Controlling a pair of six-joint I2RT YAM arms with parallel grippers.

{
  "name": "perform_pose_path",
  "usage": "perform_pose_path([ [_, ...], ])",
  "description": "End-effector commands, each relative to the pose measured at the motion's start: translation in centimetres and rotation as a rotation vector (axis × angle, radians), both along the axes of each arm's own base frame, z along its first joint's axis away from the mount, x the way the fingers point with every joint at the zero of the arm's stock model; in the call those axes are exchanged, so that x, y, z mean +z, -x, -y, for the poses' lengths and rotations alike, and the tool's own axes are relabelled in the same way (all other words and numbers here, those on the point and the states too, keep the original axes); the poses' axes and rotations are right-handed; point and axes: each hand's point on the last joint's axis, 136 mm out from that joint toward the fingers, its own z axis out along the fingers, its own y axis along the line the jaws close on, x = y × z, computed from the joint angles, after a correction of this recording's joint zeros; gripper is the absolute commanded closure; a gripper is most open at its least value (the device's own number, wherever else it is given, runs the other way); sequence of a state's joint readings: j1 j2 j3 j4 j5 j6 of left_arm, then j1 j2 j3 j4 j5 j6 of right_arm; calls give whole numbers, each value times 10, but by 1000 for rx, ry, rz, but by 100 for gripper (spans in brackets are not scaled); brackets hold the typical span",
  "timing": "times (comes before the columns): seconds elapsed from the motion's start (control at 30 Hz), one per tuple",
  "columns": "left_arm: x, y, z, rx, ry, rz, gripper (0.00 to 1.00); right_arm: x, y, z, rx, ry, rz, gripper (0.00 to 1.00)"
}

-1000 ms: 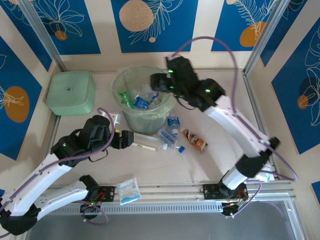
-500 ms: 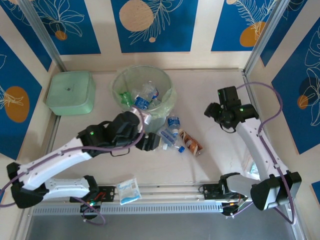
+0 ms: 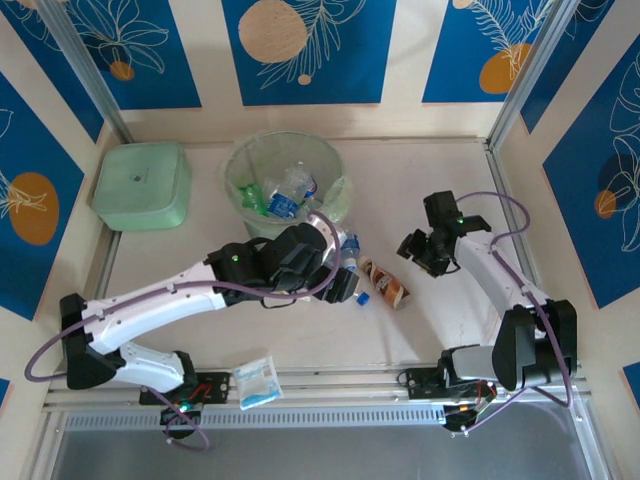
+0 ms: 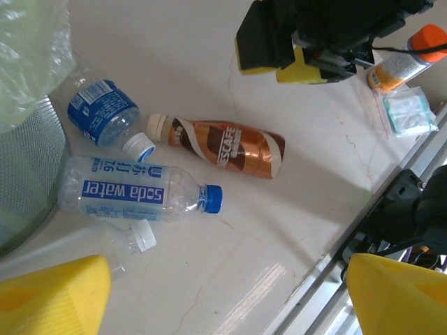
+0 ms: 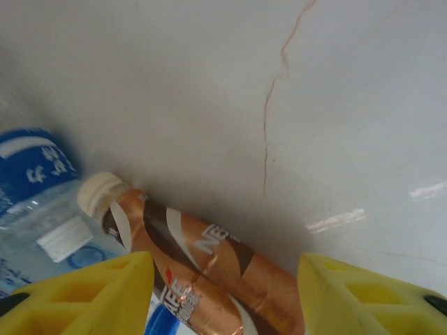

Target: Put the plastic bottles in the bin

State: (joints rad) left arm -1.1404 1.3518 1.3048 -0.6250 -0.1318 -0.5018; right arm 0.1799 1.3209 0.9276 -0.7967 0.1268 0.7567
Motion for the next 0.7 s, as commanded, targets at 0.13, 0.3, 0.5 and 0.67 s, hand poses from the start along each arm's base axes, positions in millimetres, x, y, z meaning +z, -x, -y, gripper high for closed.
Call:
perform_pose_path([
  [0.13, -47, 2, 8, 19, -59, -84, 14, -33, 14, -12, -7, -18, -64, 48],
  [0.3, -57, 2, 19, 5, -62, -107, 14, -45, 31, -18, -15, -28, -94, 52],
  [0.5, -65, -2, 39, -13, -77, -105, 13, -42, 52, -22, -26, -66, -86, 55],
  [0.67, -77, -3, 64, -50, -115, -103, 12, -12, 62, -4, -66, -15, -30, 55],
])
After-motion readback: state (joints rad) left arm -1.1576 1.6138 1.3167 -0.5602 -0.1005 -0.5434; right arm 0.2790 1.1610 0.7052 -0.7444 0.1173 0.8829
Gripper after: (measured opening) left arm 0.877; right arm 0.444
